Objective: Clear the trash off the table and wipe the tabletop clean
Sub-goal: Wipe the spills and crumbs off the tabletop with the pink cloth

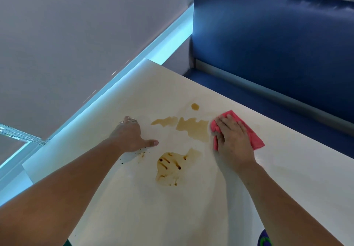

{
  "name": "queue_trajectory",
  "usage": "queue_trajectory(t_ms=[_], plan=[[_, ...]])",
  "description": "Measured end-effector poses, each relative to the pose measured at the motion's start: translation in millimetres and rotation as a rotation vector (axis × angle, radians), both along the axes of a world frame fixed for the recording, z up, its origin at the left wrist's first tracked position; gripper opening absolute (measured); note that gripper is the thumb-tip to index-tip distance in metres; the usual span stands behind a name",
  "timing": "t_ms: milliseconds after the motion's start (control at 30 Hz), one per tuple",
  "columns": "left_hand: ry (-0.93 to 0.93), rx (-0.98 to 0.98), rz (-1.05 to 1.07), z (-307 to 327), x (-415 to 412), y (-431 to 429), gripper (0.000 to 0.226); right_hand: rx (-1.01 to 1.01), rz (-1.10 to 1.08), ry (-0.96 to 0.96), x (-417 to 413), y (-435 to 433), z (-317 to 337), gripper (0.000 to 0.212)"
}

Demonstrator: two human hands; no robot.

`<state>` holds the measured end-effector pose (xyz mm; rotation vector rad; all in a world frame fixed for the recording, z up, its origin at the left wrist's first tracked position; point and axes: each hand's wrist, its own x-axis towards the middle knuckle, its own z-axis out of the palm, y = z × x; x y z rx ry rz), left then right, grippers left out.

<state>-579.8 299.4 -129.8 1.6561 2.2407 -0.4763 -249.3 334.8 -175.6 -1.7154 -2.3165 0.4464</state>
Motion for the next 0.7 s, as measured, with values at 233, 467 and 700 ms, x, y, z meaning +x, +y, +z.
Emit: queue_trajectory(t_ms=[233, 467, 700], plan=[[0.029, -0.021, -0.045, 0.5, 0.7, 1.8, 0.118, 0.024, 0.077, -0.055, 10.0, -13.1, -3.2, 0.056], [0.006, 0.007, -0.031, -1.6, -2.3, 1.3, 0.119, 0.001, 0.050, -0.034, -12.3, 36.8, -9.1, 0.048], [-0.002, 0.024, -0.054, -5.1, -5.8, 2.9, 0.111, -0.001, 0.003, -0.026, 28.5, 5.1, -10.3, 0.047]])
